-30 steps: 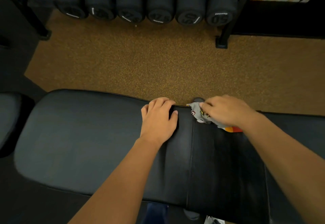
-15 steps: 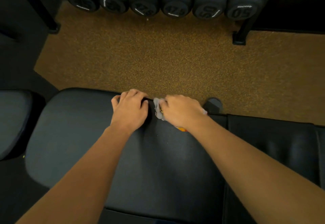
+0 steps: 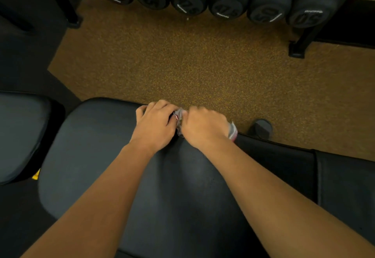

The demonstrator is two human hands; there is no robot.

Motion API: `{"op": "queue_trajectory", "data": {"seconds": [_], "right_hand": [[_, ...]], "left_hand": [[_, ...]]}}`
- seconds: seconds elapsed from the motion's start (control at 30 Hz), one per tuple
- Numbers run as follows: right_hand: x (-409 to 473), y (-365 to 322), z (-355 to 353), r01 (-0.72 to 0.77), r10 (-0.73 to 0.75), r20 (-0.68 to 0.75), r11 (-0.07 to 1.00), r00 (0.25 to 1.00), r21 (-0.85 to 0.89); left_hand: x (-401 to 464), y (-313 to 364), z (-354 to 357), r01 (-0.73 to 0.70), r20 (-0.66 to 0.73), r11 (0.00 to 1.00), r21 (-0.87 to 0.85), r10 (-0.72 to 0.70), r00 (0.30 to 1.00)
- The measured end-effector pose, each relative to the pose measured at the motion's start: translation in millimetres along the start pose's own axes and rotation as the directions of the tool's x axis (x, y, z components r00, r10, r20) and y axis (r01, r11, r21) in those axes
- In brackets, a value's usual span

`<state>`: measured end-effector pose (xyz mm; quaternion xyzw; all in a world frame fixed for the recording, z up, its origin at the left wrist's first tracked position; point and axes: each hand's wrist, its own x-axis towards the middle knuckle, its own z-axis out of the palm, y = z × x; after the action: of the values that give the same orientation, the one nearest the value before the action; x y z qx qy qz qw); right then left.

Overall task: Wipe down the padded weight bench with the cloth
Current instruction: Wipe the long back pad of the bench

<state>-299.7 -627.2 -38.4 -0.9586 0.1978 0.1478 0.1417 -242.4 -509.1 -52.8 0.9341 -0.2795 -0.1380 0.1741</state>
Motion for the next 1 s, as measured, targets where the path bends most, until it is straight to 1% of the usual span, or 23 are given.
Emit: {"op": "queue_trajectory", "data": {"seconds": [0.07, 0.13, 0.27, 0.37, 0.4, 0.47, 0.57, 0.63, 0.73, 0.8, 0.9, 0.93, 1.0], "right_hand": [[4, -5, 2, 0.035, -0.035, 0.004, 0.999, 0.999, 0.018], [-2, 8, -1, 0.013, -0.014, 0.022, 0.999, 1.000, 0.037], [-18, 24, -8, -0.091, 0.095, 0.061, 0.994, 0.994, -0.062], [-8, 4, -3, -0.126, 0.130, 0.035, 0.987, 0.991, -0.104], [-1, -9, 2, -0.109, 0.111, 0.017, 0.989, 0.994, -0.104], [13, -36, 12, -0.027, 0.025, -0.015, 0.995, 1.000, -0.093], [28, -66, 20, 0.097, -0.097, 0.008, 0.992, 0.995, -0.079], [29, -63, 18, 0.124, -0.122, 0.025, 0.989, 0.992, -0.076], [18, -37, 10, 0.074, -0.071, 0.037, 0.993, 0.997, -0.092], [9, -25, 5, -0.012, 0.019, 0.053, 0.992, 0.998, -0.128], [12, -38, 8, -0.106, 0.115, 0.042, 0.977, 0.992, -0.185], [17, -49, 12, -0.110, 0.117, 0.022, 0.975, 0.993, -0.192], [33, -76, 23, -0.051, 0.049, -0.012, 0.983, 0.999, -0.174]], "left_hand": [[1, -11, -3, 0.022, -0.022, 1.000, -0.017, -0.022, 1.000], [2, -21, -6, 0.057, -0.028, 0.998, -0.020, -0.058, 0.998], [4, -44, -11, 0.135, -0.023, 0.991, -0.016, -0.135, 0.991], [7, -59, -13, 0.205, -0.006, 0.978, -0.029, -0.205, 0.979], [7, -63, -14, 0.218, 0.000, 0.975, -0.033, -0.218, 0.976], [6, -67, -15, 0.212, 0.012, 0.977, -0.035, -0.212, 0.977], [4, -70, -16, 0.191, 0.017, 0.980, -0.056, -0.190, 0.982], [4, -75, -17, 0.208, 0.000, 0.975, -0.081, -0.209, 0.978], [0, -88, -22, 0.270, -0.033, 0.959, -0.091, -0.274, 0.961], [-3, -102, -28, 0.332, -0.045, 0.938, -0.099, -0.337, 0.940], [-10, -128, -35, 0.433, -0.040, 0.893, -0.121, -0.440, 0.897], [-13, -135, -36, 0.457, -0.030, 0.880, -0.126, -0.464, 0.885], [-17, -145, -36, 0.482, -0.011, 0.867, -0.131, -0.487, 0.873]]}}
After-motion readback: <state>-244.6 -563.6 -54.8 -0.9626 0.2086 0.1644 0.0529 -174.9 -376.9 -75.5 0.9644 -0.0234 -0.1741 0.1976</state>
